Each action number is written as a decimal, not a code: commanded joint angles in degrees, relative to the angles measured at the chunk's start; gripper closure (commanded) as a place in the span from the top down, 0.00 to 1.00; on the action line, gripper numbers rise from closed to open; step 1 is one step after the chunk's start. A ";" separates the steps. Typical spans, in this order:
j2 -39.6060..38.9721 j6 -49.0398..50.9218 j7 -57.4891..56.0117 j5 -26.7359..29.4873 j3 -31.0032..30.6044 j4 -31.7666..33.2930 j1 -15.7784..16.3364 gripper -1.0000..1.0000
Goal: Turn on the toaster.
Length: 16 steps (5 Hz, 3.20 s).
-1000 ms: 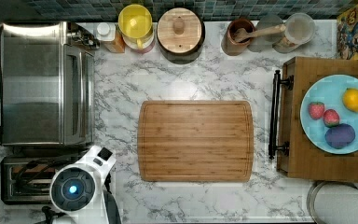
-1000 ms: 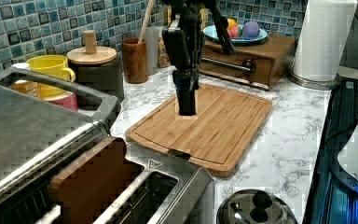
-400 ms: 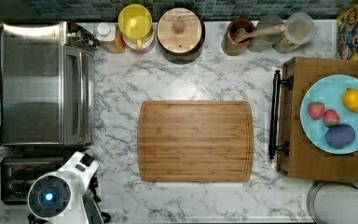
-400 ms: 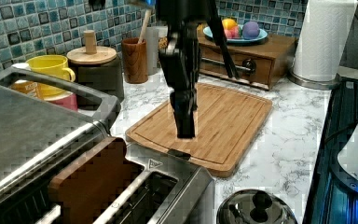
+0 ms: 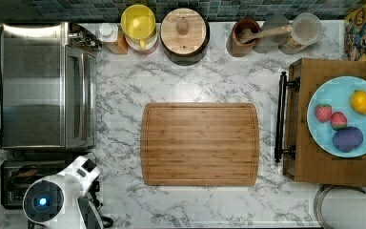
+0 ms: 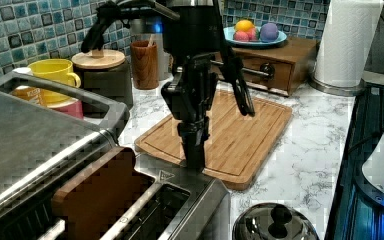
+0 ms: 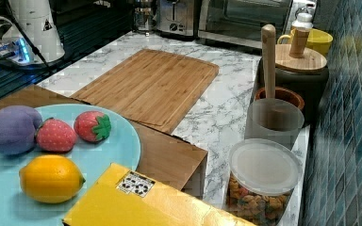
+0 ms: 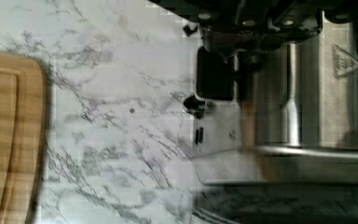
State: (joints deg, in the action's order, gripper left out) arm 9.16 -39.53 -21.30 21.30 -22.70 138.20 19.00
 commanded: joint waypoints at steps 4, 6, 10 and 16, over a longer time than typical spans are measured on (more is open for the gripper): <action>-7.07 2.69 -0.44 -1.52 1.26 -6.03 0.06 0.00; -9.26 3.08 -1.79 -0.29 0.62 -4.99 0.09 0.00; -23.04 -2.68 3.37 -7.17 -1.52 2.96 3.60 0.00; -25.41 -3.73 3.57 -8.98 -2.06 3.31 1.13 0.00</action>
